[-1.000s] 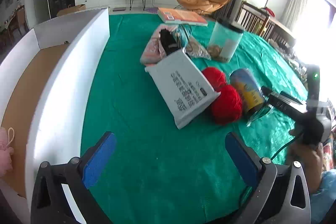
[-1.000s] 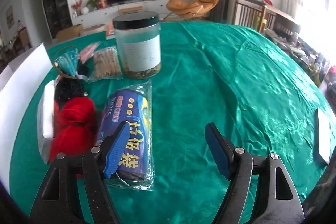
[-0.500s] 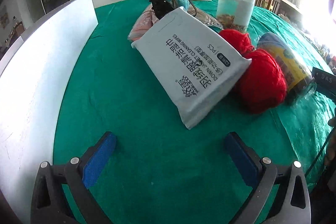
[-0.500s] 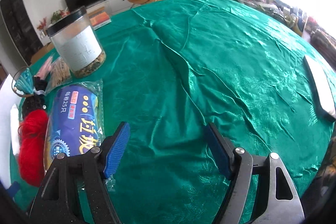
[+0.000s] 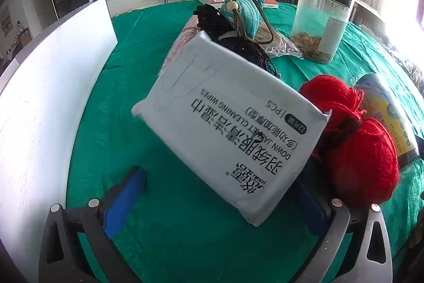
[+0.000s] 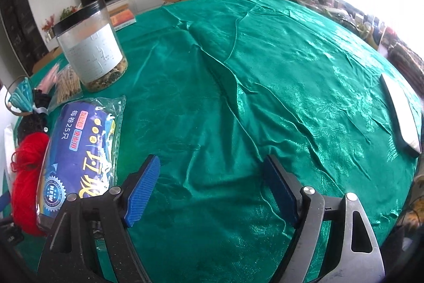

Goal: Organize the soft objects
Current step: 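Move left tool to white wipes packet while right tool approaches blue roll package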

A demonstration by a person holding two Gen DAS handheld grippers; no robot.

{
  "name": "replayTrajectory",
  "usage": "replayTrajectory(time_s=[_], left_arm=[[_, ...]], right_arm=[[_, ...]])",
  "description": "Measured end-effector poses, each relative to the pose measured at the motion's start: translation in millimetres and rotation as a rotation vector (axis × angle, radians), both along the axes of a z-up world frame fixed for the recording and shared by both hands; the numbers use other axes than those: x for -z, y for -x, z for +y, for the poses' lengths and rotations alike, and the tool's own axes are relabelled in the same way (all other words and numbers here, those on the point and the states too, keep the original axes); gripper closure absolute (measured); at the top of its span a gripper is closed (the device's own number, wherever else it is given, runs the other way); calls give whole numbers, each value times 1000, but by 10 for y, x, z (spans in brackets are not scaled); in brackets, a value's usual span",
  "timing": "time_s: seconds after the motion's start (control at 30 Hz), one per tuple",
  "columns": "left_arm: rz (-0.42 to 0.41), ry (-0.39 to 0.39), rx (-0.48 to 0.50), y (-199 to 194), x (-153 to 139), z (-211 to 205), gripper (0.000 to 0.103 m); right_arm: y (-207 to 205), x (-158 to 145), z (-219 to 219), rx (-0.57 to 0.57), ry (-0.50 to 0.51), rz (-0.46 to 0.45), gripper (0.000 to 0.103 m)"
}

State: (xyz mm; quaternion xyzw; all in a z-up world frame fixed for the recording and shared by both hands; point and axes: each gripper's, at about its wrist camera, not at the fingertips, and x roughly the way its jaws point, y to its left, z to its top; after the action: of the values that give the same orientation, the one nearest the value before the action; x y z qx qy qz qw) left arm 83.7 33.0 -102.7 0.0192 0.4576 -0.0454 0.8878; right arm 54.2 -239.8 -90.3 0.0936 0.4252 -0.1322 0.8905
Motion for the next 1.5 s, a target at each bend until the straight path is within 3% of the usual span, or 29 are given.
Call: replayTrajectory(time_s=[0.1, 1.5], left_arm=[[-1, 1, -1, -7, -1, -1, 0], [-1, 2, -2, -9, 3, -1, 0]], right_arm=[[-25, 14, 40, -6, 33, 22, 18], [-29, 12, 44, -10, 33, 26, 16]])
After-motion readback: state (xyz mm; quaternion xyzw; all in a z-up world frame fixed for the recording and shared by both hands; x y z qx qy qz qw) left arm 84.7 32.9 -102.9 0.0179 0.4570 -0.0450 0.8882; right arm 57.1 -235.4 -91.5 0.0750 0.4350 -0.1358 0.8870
